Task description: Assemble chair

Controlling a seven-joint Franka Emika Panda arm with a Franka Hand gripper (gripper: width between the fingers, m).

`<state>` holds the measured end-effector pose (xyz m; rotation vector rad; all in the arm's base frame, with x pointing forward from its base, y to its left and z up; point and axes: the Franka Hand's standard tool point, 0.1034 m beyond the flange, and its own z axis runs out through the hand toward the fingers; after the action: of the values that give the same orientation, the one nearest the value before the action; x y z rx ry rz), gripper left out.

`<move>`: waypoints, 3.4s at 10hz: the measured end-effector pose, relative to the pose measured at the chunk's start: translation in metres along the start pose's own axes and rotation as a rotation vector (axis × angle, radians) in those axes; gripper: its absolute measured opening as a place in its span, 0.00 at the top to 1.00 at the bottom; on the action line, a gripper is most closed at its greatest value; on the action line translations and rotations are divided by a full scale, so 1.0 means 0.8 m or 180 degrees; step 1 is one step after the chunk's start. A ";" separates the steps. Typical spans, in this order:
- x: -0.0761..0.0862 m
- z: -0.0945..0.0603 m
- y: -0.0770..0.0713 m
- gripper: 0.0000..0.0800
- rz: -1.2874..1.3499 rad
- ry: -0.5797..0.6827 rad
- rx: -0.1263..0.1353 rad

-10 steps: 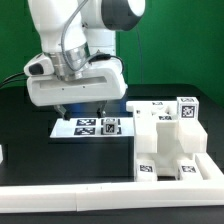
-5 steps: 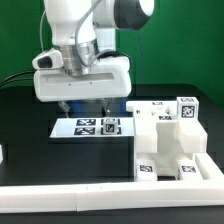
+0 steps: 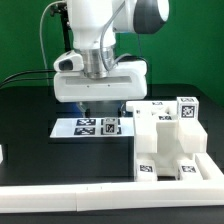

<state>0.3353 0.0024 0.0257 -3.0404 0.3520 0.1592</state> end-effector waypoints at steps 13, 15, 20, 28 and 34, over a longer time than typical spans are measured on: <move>0.026 -0.021 0.014 0.19 0.0321 -0.0387 0.0392; 0.035 -0.009 0.026 0.19 0.0341 -0.0417 0.0360; 0.034 -0.005 0.038 0.19 0.0470 -0.0481 0.0439; 0.023 0.005 0.017 0.19 0.0054 -0.0241 0.0220; 0.002 0.008 -0.020 0.19 -0.0063 -0.0258 0.0168</move>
Offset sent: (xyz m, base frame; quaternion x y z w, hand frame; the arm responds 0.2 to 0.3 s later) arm 0.0207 -0.0048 -0.0116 0.0192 0.0144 -0.0003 0.9997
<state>0.3402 0.0178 0.0199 -2.9737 0.3149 0.2667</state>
